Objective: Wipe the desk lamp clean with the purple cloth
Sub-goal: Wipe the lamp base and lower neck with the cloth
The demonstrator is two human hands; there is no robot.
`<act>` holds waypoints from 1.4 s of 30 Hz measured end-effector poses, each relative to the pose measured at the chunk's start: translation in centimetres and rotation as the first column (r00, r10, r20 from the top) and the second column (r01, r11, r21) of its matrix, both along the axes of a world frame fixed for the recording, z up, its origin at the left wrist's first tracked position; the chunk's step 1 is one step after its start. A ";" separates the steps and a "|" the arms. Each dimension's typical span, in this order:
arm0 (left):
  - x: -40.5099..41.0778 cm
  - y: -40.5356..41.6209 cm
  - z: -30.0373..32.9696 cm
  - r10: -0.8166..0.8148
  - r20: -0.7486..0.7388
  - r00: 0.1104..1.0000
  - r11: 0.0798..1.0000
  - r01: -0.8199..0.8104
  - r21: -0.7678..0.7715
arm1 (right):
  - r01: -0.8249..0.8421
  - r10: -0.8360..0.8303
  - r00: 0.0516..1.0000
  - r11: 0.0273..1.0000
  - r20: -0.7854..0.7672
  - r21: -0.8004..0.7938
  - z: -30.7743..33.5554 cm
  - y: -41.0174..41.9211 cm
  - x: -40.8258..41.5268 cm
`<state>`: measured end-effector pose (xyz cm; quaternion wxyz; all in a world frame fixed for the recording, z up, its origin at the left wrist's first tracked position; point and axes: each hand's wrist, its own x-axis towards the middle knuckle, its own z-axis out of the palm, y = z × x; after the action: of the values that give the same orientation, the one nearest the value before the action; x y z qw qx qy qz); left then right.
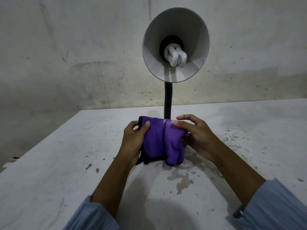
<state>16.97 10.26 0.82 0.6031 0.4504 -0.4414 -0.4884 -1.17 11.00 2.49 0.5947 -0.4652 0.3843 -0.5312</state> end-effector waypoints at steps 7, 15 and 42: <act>-0.8 0.4 0.1 -0.311 -0.228 0.923 0.949 0.315 -0.020 | -0.287 0.281 0.879 0.957 0.386 -0.044 0.7 1.0 0.3; -0.5 0.0 -0.3 -0.169 -0.388 0.906 0.960 0.241 0.144 | 0.118 -0.152 0.972 0.974 -0.178 -0.191 0.3 0.4 0.1; 0.5 -0.6 -0.8 0.274 0.512 0.814 0.958 -0.186 -0.216 | 0.306 -0.411 0.803 0.906 -0.431 -0.294 -1.9 -1.3 -0.5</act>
<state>17.44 9.67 0.05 0.5434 0.5705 -0.5712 -0.2302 -1.67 9.66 0.62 0.3151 -0.5613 0.5436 -0.5386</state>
